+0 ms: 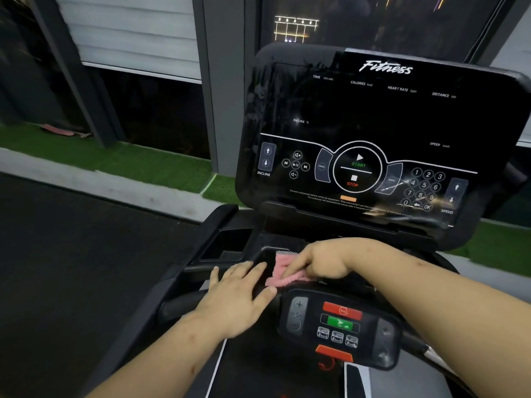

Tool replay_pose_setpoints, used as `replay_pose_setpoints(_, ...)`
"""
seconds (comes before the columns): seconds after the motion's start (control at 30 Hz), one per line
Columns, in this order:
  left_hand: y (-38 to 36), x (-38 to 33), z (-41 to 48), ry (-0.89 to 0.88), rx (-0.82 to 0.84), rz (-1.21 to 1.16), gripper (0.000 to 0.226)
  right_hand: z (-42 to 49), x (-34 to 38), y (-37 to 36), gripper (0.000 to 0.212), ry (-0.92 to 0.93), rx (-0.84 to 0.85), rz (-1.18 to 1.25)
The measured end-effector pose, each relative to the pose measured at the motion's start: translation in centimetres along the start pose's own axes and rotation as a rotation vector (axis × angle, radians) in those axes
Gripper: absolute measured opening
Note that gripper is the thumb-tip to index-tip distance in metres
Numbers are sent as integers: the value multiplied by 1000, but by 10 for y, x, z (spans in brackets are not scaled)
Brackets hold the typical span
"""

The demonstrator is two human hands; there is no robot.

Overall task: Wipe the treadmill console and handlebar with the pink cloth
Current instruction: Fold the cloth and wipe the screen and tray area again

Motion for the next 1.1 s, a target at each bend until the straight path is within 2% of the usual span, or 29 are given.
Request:
replay_pose_setpoints(0.13,2,9,-3,28,6,-16,73,13,-3,-2,56,-3,20,-29)
replay_pose_setpoints(0.33,1,16,-3,40,16,-68,73,43,-11,-6,50,-31,-120,-186)
replay_pose_setpoints(0.43,-1,15,-2,30,10,-61,73,36,-5,-9,46,-39,-77,-147)
replay_pose_setpoints(0.6,0,13,-3,20,0,-57,70,8,7,-9,40,46,17,64)
replay_pose_setpoints(0.87,1,16,-7,16,-13,-82,65,12,-13,-11,51,-45,-26,-20)
replay_pose_setpoints(0.93,-2,18,-8,22,-9,-85,65,28,-17,-15,58,-47,-65,-81)
replay_pose_setpoints(1.1,-1,20,-11,21,-15,-79,64,42,-23,-13,47,-37,-180,-86)
Point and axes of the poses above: each hand's wrist, its own z-axis towards the middle knuckle, its own y-axis out of the back of the hand, x = y × z, the point moved 4 cm from there along z, towards the middle knuckle, and after that the axes turned 4 degrees about x, right-handed, at the moved point
